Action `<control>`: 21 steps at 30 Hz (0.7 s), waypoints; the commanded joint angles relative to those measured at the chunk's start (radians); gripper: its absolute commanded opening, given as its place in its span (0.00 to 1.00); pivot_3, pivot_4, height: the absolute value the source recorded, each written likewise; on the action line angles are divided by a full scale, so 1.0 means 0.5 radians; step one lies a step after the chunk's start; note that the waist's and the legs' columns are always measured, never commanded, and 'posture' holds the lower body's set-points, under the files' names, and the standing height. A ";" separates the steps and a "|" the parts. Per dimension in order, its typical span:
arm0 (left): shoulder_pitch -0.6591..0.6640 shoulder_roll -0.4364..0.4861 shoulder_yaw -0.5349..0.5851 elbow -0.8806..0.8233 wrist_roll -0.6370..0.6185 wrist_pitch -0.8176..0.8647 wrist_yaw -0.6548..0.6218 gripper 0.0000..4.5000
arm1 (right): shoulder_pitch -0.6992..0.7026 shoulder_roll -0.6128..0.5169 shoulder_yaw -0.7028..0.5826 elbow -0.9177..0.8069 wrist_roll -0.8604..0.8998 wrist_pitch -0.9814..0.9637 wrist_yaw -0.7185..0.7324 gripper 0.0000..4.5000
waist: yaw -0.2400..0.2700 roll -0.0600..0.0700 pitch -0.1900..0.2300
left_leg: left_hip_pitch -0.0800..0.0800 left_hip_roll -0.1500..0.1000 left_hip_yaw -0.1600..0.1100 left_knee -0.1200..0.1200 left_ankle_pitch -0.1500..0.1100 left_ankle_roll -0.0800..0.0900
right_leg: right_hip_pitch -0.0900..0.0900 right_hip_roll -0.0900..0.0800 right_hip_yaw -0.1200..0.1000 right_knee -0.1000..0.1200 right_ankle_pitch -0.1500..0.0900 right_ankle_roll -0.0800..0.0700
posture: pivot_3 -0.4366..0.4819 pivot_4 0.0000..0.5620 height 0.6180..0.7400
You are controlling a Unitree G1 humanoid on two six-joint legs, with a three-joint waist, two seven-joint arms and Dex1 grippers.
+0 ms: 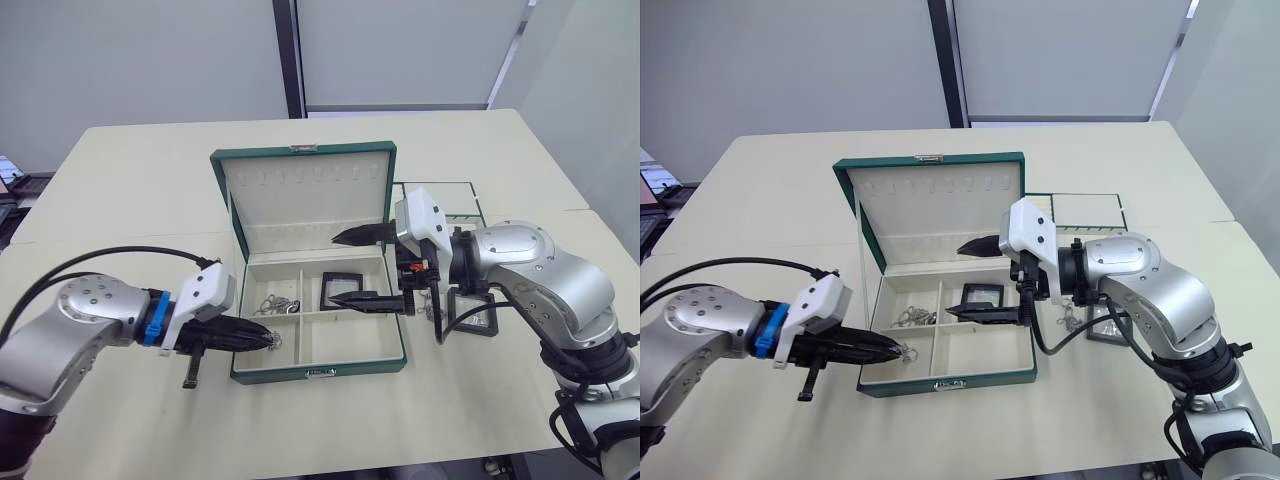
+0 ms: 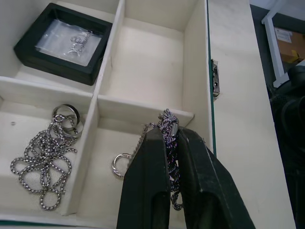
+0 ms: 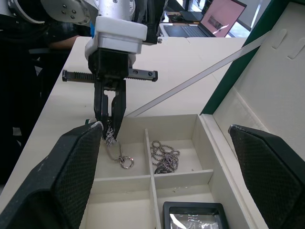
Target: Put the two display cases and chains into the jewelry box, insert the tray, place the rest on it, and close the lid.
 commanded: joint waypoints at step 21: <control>-0.039 -0.127 -0.004 -0.003 0.010 0.017 0.008 0.56 | 0.039 -0.182 -0.086 -0.094 0.129 -0.080 0.191 1.00 | 0.001 0.000 0.000 | 0.001 0.000 0.000 0.002 0.000 0.000 | 0.003 0.000 -0.002 0.001 0.000 0.000 | 0.48 0.27 1.00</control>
